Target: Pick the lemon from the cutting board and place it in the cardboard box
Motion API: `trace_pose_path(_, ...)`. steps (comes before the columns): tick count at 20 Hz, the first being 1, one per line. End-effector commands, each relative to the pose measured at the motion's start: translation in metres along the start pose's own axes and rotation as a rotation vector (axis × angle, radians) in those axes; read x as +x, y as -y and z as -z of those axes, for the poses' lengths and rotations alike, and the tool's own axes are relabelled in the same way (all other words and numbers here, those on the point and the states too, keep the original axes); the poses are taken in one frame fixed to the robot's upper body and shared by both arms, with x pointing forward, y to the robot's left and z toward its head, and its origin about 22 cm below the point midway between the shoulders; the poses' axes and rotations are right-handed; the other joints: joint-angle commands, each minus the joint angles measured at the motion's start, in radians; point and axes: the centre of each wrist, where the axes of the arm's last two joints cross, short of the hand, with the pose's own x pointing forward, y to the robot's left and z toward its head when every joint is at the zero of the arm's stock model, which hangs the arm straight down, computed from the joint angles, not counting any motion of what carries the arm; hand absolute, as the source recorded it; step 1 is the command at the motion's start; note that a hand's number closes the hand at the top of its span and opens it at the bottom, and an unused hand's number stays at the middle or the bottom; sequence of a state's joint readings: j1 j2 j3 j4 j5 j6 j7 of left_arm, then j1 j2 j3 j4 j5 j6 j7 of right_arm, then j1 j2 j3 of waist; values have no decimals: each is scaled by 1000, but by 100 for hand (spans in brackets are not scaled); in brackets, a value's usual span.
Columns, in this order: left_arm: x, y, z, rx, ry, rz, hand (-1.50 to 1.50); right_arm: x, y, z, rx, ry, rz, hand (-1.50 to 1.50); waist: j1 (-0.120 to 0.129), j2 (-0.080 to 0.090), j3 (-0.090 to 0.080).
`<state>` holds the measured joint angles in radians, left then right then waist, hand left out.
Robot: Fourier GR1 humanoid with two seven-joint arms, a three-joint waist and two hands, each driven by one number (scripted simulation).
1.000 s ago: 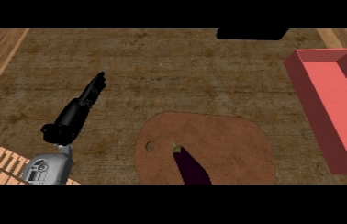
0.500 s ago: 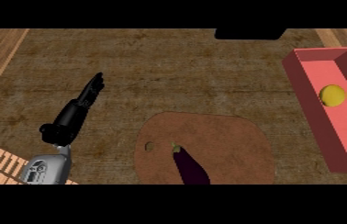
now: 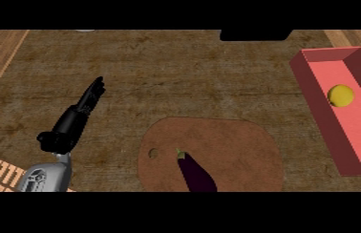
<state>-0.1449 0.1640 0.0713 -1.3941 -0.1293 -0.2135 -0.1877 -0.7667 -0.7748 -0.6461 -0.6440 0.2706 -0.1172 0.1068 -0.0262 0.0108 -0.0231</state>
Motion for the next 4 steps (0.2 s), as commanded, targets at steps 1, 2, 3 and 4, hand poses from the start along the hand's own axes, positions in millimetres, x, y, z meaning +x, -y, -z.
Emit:
trace_pose_path(1,41,-32,19,-30,88,145,0,-25,27,0,-137,-41,173,-150,8,-12,28)
trace_pose_path(2,42,-13,23,-14,94,129,0,-34,36,-1,-149,-1,186,-150,8,-10,29)
trace_pose_path(3,36,-9,18,-36,95,125,0,-45,41,-4,-167,-10,183,-150,9,-12,27)
trace_pose_path(4,35,-25,17,-26,74,140,0,-54,48,-8,-179,4,175,-150,1,-15,26)
